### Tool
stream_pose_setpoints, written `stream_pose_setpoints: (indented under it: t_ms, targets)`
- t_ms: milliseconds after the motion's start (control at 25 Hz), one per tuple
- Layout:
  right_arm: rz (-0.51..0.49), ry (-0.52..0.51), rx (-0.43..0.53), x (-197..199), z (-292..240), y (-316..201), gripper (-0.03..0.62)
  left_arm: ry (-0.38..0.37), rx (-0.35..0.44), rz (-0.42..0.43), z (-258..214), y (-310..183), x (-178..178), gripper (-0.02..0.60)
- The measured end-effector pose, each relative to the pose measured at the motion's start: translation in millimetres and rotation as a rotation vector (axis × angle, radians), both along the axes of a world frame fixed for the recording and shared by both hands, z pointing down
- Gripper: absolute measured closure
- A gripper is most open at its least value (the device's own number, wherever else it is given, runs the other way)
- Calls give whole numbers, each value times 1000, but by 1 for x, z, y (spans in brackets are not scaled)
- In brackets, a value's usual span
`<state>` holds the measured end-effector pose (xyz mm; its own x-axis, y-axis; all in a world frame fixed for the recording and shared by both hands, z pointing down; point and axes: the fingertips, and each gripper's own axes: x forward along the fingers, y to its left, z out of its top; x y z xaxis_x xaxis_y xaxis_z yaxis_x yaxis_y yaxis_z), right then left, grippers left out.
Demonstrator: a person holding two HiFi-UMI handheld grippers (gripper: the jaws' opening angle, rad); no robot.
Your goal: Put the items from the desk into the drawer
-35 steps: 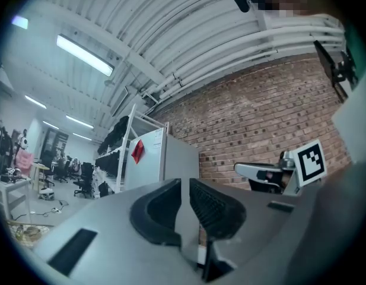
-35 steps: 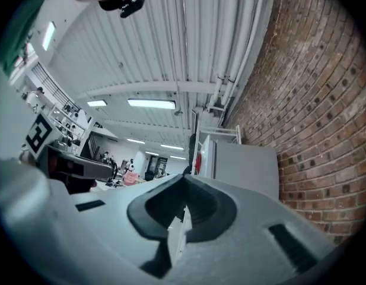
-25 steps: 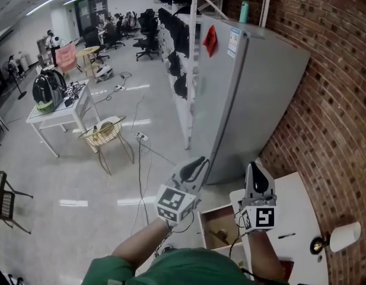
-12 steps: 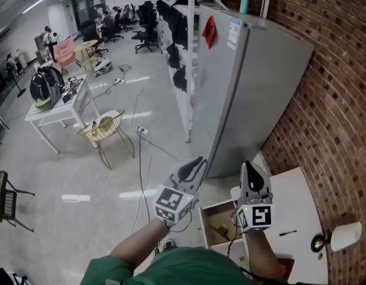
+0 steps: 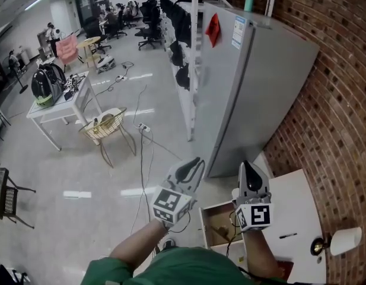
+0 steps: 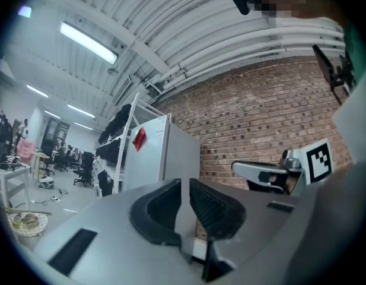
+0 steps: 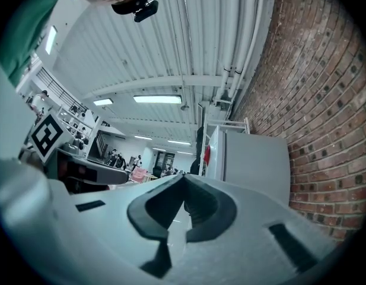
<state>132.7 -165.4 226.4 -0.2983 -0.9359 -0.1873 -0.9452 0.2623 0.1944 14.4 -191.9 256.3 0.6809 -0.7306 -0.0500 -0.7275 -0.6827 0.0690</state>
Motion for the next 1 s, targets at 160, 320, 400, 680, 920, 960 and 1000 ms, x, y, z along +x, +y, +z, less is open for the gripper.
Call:
stream_pose_setpoints:
  t_ms: [160, 320, 400, 680, 920, 960, 1000]
  targets:
    - [-9, -2, -3, -1, 1, -2, 589, 18, 15, 3, 1, -2, 2, 538]
    - [-12, 3, -2, -1, 2, -3, 589, 17, 10, 7, 4, -3, 5, 538]
    - [-14, 2, -4, 0, 2, -4, 589, 14, 5, 9, 6, -3, 6, 538]
    - [-22, -9, -17, 3, 5, -6, 589, -3, -16, 7, 7, -3, 10, 538]
    - [-28, -11, -15, 3, 5, -7, 589, 1, -10, 13, 8, -4, 14, 538]
    - [-28, -11, -16, 3, 5, -8, 589, 4, -6, 12, 9, -5, 13, 538]
    - [-29, -11, -17, 2, 5, -8, 589, 3, -8, 11, 9, -5, 13, 538]
